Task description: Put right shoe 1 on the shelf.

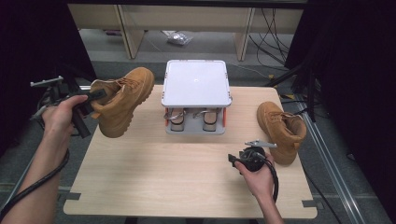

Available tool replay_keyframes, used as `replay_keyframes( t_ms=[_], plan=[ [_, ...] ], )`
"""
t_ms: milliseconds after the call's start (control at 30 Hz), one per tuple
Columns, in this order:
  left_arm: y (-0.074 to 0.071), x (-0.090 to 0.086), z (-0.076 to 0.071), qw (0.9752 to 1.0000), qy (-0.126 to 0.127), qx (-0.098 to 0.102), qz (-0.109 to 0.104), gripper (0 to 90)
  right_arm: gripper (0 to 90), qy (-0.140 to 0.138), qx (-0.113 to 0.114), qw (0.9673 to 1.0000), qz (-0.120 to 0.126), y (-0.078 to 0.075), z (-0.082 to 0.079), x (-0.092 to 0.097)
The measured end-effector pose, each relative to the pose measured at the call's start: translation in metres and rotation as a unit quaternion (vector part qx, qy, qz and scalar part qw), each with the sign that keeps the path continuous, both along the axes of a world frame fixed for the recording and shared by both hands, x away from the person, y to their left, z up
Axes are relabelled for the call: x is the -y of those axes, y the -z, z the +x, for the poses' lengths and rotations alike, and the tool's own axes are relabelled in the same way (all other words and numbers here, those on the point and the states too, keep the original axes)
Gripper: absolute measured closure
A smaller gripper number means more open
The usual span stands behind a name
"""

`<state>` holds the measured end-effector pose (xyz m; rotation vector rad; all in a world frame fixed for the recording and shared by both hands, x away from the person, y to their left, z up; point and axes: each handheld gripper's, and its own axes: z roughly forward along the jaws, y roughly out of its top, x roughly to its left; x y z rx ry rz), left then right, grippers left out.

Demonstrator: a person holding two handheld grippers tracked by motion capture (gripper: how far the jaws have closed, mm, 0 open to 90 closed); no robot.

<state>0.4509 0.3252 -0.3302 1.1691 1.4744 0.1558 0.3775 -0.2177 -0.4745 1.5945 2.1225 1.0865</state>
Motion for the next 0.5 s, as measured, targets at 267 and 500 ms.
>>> replay_keyframes(
  t_ms=[267,500],
  plan=[
    [-0.007,0.001,0.006,0.9999,0.001,0.007,-0.009,80.6,47.7,-0.001,-0.001,1.0000,0.004,0.001,0.000,-0.001],
    [-0.013,0.004,0.011,0.9999,-0.004,0.011,0.002,80.7,47.7,-0.004,0.001,0.9999,0.010,0.002,0.000,-0.001]
  ],
)
